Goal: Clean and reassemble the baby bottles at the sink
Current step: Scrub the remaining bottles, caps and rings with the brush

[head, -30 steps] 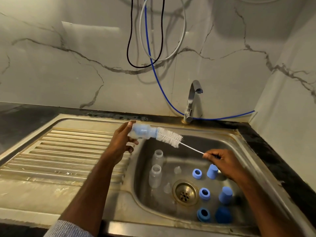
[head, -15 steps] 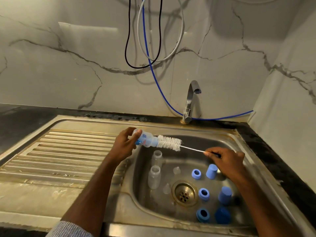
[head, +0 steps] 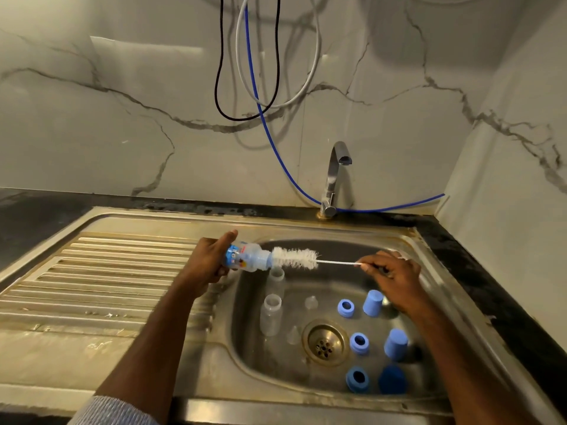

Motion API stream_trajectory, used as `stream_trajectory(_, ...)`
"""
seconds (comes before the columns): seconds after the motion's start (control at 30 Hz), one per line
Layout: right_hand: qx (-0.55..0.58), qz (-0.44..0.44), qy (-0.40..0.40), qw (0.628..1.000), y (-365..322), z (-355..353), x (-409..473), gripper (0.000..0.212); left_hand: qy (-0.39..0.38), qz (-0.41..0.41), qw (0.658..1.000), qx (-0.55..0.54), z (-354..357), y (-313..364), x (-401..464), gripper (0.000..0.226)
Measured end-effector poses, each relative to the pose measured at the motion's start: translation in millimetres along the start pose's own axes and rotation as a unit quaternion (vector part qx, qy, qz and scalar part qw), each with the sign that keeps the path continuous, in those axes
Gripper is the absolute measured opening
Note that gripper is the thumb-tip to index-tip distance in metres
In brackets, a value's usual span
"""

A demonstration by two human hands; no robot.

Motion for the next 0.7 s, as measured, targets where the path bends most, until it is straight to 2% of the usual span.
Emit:
stream_trajectory(0.27, 0.060, 0.034, -0.008, 0.998, 12.8, -1.1, 0.3, 0.018, 0.020, 0.003, 0.998, -0.062, -13.5, 3.3, 1.1, 0.056)
stream_trajectory(0.37, 0.050, 0.010, -0.034, 0.998, 8.6, 13.0, 1.1, 0.016, 0.004, 0.004, 0.999, -0.034, 0.4, 5.7, -2.4, 0.053)
stream_trajectory(0.5, 0.051, 0.016, -0.004, 0.999, 20.6, -7.0, 0.5, 0.025, 0.019, 0.010, 0.999, -0.024, -15.8, 5.1, 0.8, 0.056)
stream_trajectory(0.7, -0.010, -0.012, -0.079, 0.997, 3.0, 18.9, 0.0, 0.026, 0.037, 0.001, 0.998, 0.059, -9.7, 3.5, -0.4, 0.058)
Point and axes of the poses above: each hand's wrist, its own x-axis towards the middle knuckle, its own z-axis out of the palm, y = z × x, the point moved 7 cm from there along x, towards the middle knuckle, and after that the axes turned 13 degrees about x, right-handed, at the moved point
